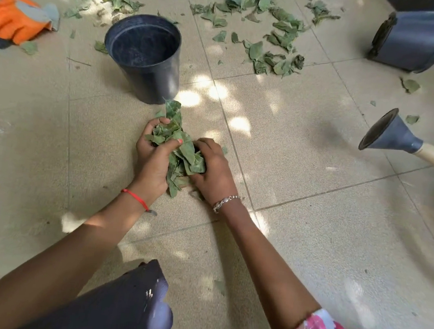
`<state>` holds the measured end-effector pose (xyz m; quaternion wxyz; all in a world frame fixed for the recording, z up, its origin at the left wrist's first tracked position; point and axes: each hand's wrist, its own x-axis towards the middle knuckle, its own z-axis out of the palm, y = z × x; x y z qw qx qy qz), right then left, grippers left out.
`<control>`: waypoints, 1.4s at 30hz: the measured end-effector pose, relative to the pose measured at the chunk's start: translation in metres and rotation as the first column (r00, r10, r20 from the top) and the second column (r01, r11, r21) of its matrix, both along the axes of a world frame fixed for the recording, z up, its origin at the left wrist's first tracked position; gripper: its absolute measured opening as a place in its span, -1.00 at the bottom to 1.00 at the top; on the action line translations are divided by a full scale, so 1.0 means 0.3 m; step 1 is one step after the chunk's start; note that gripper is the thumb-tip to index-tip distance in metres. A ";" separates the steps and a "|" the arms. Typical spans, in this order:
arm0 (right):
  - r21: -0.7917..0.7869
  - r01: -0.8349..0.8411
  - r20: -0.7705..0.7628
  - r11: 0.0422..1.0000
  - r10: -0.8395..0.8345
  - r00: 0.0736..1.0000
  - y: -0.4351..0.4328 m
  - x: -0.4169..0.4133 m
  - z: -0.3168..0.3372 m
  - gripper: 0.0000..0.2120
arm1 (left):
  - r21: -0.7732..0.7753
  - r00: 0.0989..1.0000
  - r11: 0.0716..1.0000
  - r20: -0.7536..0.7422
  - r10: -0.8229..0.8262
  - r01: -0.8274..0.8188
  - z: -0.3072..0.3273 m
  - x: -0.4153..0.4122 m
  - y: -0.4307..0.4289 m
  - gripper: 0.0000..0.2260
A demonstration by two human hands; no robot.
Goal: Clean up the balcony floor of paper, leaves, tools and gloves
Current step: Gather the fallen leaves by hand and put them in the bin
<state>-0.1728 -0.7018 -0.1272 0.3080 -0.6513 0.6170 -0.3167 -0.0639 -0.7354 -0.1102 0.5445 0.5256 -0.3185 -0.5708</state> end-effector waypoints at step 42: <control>-0.139 0.095 -0.308 0.986 -0.135 0.942 0.010 0.155 0.103 -0.55 | 0.185 0.902 0.944 -0.391 -0.184 0.273 0.094 -0.005 0.052 -0.71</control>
